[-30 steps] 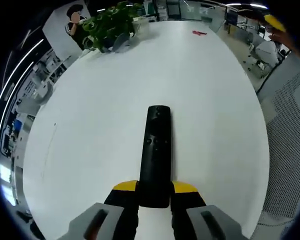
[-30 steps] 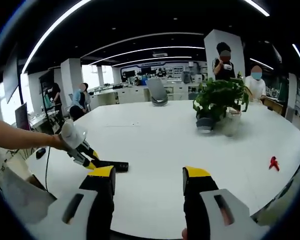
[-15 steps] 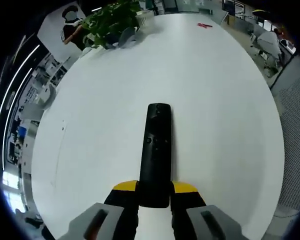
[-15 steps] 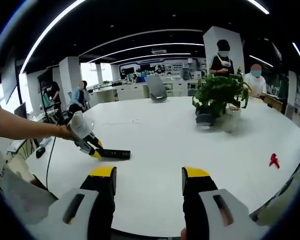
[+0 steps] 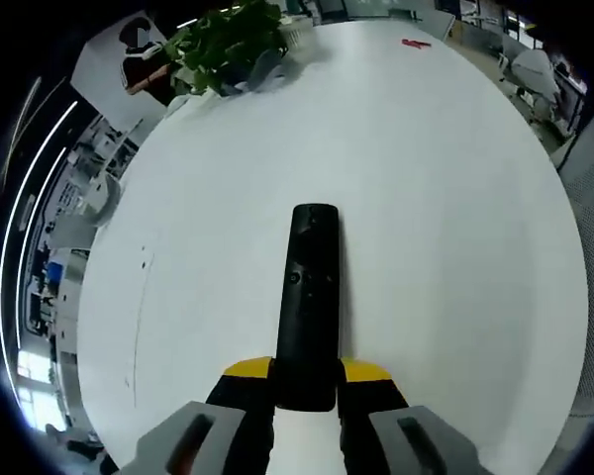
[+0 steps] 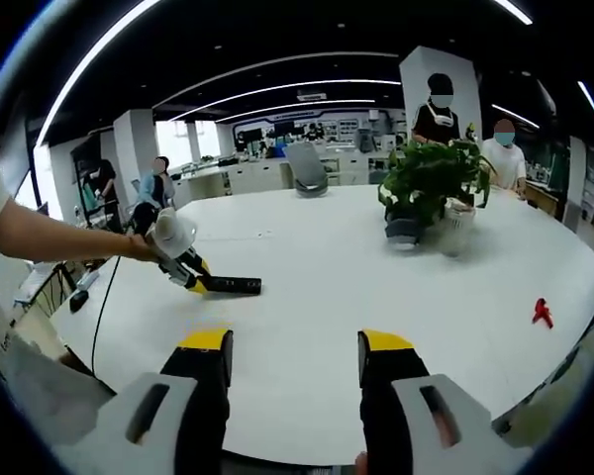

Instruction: Press the specified remote control buttons in sequence, fully releasing each button before pressing the next.

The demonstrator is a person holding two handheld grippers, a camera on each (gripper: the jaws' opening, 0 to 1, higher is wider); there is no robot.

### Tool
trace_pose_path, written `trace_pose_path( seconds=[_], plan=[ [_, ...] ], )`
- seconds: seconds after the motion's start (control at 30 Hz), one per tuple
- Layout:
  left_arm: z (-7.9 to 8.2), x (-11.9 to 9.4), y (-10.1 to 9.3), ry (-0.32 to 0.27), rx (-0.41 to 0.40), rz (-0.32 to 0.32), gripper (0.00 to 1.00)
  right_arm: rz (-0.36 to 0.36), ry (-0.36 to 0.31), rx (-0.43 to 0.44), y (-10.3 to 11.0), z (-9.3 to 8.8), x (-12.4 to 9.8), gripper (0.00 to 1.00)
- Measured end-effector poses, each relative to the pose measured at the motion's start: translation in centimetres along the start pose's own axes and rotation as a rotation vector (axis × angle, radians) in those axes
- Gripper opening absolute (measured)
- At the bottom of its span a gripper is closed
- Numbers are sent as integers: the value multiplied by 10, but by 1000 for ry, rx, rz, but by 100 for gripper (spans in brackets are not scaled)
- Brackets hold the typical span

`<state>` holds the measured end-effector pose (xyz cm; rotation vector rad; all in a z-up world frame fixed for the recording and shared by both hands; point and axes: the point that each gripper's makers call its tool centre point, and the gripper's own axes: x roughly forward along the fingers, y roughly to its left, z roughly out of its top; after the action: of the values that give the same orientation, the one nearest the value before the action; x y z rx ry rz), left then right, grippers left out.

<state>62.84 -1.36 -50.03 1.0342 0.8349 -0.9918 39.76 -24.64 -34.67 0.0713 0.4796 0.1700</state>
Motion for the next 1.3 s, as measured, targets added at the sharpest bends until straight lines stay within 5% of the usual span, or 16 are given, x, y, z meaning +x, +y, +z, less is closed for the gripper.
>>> trace_pose_path(
  seconds=[0.63, 1.3],
  plan=[
    [17, 20, 59, 24, 67, 56, 23, -25, 23, 20, -6, -5, 1, 51],
    [22, 43, 77, 66, 135, 19, 23, -32, 60, 17, -8, -11, 4, 51]
  ],
)
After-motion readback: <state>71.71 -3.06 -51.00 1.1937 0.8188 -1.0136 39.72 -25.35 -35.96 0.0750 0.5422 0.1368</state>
